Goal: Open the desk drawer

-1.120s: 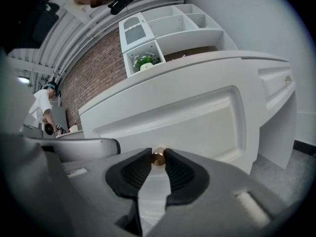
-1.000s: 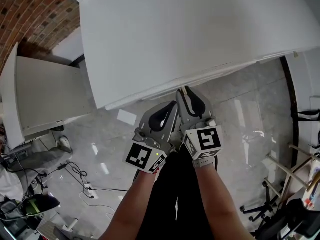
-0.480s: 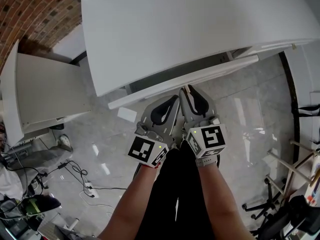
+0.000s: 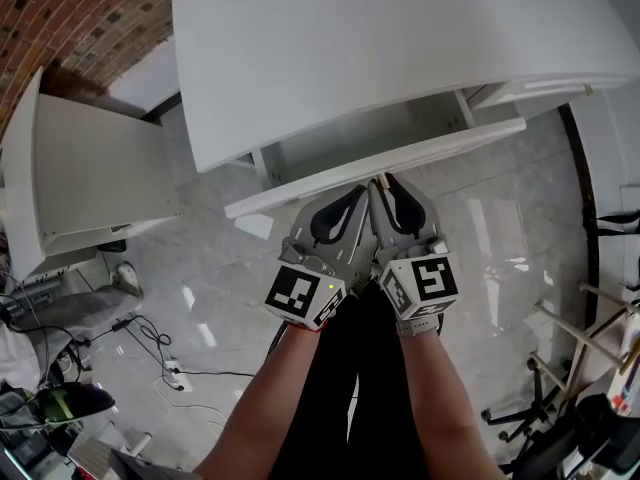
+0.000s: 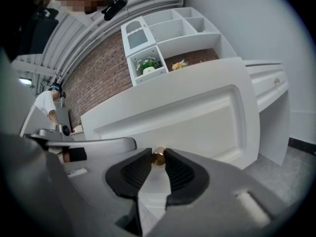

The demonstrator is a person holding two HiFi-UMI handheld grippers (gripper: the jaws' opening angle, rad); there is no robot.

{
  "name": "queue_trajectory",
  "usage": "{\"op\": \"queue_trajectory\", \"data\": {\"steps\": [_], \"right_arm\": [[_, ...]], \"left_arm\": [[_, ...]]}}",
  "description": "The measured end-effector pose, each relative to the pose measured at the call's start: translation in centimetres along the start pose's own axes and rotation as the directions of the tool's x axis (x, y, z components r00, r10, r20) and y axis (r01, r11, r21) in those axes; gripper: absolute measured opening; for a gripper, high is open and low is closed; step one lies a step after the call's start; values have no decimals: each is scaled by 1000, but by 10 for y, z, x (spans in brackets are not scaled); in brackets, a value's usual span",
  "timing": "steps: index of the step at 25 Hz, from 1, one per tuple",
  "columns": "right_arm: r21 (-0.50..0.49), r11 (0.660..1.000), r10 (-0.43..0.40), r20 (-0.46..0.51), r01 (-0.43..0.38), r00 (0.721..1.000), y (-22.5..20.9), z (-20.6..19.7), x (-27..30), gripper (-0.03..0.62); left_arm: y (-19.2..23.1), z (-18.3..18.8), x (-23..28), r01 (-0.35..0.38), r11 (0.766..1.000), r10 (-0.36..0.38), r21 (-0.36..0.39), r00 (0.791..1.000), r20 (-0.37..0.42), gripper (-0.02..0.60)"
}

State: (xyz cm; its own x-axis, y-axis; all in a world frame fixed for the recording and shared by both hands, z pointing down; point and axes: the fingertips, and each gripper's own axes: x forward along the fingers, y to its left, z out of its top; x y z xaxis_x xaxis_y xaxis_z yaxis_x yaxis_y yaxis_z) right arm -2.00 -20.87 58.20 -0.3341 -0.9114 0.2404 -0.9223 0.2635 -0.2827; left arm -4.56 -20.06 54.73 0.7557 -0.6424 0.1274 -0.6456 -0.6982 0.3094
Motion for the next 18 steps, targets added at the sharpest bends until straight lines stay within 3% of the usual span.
{"op": "queue_trajectory", "data": {"steps": [9,18], "right_arm": [[30,999,21,-6,-21,1000,2,-3,-11,84],[41,998,48,-26,-47,999,3,-7,-25,83]], "left_arm": [[-7,-4,-3,-23,1000,23,0,1000,2,2],[-18,-9,-9,-25,999,25,-47,1000,-3,2]]}}
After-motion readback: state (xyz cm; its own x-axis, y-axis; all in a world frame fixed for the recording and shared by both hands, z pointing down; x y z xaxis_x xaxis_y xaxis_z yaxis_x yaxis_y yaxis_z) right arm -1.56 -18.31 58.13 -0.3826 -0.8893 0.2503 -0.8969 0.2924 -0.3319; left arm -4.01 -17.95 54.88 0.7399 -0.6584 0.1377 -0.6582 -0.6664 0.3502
